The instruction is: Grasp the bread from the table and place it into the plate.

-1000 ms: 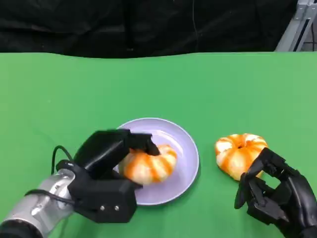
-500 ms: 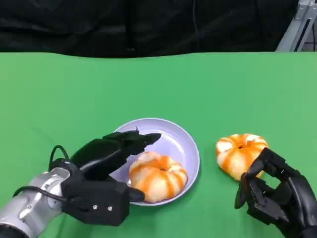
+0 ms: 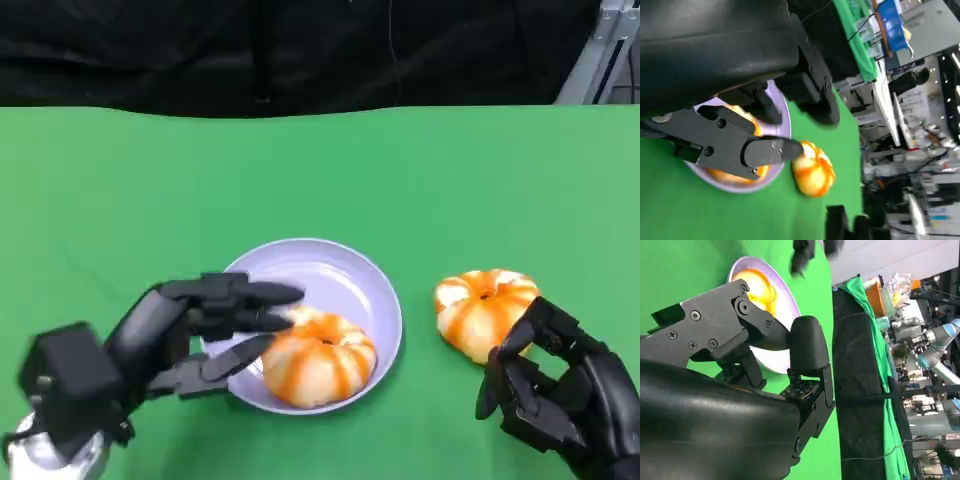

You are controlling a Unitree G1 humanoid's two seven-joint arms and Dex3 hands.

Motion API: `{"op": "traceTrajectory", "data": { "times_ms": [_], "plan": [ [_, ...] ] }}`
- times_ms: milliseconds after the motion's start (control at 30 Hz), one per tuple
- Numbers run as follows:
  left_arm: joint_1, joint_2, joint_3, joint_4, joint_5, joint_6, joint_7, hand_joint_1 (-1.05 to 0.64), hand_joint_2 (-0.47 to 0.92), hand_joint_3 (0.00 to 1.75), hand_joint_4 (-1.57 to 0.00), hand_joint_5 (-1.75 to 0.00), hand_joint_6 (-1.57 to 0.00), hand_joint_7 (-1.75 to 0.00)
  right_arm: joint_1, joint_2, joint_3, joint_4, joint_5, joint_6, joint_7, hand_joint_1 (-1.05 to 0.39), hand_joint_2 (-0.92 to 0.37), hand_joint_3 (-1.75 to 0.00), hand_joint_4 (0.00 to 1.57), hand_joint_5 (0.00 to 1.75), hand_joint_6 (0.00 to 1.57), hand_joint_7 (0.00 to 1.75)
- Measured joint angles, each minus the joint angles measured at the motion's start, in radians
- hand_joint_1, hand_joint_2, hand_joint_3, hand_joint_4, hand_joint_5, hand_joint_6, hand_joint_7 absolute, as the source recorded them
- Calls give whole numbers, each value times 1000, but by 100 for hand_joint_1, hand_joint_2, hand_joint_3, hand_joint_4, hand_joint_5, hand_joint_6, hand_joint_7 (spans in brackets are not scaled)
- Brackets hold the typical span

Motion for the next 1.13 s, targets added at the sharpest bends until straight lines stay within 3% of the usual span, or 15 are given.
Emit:
{"op": "traceTrajectory", "data": {
  "times_ms": [100, 333, 767, 1133],
  "plan": [
    [66, -1, 37, -102, -107, 150, -44, 3, 61, 133, -92, -174, -79, -172, 1, -1, -1, -1, 0, 2, -1, -14, -63, -103, 84, 175, 65, 164],
    [170, 11, 130, -192, -283, 359, -195, 0, 56, 144, -97, -175, -81, -175, 1, -3, -5, -1, 0, 5, 1, -14, -63, -102, 83, 175, 65, 164],
    [264, 20, 267, -235, -339, 539, -226, 3, 57, 141, -95, -175, -79, -175, 1, -3, -6, -3, 9, 19, -1, -13, -63, -103, 84, 175, 65, 164],
    [269, -9, 297, -242, -333, 552, -226, 2, 58, 139, -96, -175, -80, -175, 1, -3, -5, -4, 8, 19, 1, -15, -63, -102, 83, 175, 64, 165]
  ]
}}
